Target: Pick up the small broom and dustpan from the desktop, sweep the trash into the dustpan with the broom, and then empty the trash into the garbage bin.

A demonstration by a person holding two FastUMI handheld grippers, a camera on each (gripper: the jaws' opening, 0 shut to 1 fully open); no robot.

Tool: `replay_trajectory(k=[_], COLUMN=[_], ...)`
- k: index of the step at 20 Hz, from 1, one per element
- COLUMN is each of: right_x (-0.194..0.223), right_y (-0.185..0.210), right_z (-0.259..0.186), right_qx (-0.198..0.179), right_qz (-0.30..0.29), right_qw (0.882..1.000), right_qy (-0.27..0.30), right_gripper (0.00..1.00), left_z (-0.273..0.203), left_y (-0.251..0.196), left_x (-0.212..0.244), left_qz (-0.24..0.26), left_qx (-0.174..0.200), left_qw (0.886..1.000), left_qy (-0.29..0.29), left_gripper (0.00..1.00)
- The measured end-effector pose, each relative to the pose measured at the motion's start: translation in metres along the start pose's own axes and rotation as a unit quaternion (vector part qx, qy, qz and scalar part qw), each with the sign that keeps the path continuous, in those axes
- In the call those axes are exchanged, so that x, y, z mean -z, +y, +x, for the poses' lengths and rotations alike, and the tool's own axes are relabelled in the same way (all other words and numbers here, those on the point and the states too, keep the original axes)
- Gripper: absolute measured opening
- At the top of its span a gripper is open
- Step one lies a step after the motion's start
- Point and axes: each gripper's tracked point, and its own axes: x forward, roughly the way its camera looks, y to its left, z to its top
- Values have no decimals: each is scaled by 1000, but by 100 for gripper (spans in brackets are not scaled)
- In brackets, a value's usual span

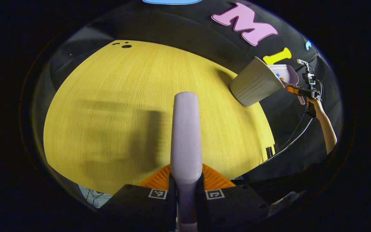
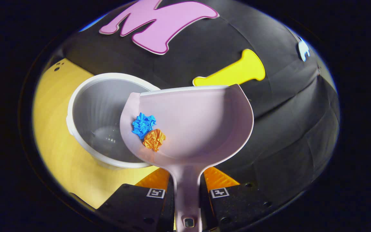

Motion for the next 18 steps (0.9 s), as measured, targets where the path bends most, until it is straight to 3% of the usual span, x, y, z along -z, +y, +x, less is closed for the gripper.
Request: replay_trajectory(k=[2,4,7,8,9,12,13,18], right_x=[-7,-11,-19,-18,-16,-16,-17,-32], right_y=[-3,-7,-17,-21,-24,-33,-36,-48], right_z=[-3,-1,-13,-15,-16,-19,-18,-15], right_qx=[20,40,82,93,103,101,101,108], right_qz=[-39,-84,-156,-180,-201,-243,-262,-366], right_qw=[999,995,983,978,972,961,956,917], right_qy=[-12,-23,-52,-58,-65,-80,-87,-116], right_gripper=[32,36,36,31,36,36,40,36], left_z=[1,4,9,12,13,14,13,13], left_y=[3,2,-3,-6,-8,-8,-6,-8], left_x=[1,4,1,1,0,-1,-1,1], left_qz=[6,6,2,1,1,10,15,3], left_qx=[-11,-15,-12,-10,-10,-20,-25,-28], left_qw=[1000,1000,1000,1000,1000,1000,999,999], left_qy=[1,10,13,14,15,16,14,15], left_gripper=[29,29,29,29,28,29,29,29])
